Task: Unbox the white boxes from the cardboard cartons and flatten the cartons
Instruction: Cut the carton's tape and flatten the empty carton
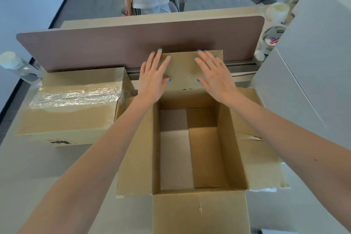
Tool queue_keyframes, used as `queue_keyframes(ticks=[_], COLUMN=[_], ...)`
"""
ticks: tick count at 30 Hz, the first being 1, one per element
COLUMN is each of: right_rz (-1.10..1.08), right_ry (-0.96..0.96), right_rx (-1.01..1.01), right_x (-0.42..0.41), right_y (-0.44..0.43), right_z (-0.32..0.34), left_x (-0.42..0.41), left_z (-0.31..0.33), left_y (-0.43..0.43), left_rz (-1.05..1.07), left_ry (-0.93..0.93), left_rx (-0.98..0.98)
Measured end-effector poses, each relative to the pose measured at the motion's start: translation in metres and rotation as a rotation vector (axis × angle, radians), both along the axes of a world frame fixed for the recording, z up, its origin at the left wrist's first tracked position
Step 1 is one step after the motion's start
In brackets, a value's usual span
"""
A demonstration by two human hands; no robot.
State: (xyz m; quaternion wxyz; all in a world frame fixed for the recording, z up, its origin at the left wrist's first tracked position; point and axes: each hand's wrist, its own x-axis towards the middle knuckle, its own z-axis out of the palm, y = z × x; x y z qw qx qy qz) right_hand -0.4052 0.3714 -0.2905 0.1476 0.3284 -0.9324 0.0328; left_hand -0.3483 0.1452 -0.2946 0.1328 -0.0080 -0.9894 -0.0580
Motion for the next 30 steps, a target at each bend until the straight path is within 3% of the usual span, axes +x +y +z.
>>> queue_keyframes(ticks=[3,9,12,20,26,30], right_rz=[-0.009,0.002,-0.006,-0.034,-0.052,-0.054], right_ry=[-0.097,-0.246,-0.327,-0.302,-0.361,-0.351], right_rx=[0.047,0.080,0.078,0.028,-0.054,-0.092], right_x=[0.006,0.011,0.011,0.012,0.011,0.012], right_y=[0.006,0.005,-0.002,-0.007,-0.006,-0.001], right_z=[-0.022,-0.047,-0.053,-0.045,-0.043,-0.032], left_x=[0.018,0.045,0.043,0.040,0.049,0.050], left_z=[-0.023,-0.046,-0.046,-0.036,-0.036,-0.023], left_y=[-0.010,-0.020,-0.016,-0.030,-0.051,-0.049], left_rz=[0.031,0.190,0.216,0.192,0.092,0.046], left_ry=[-0.088,-0.299,-0.273,-0.279,-0.290,-0.193], left_rx=[0.064,0.370,0.509,0.760,0.584,0.658])
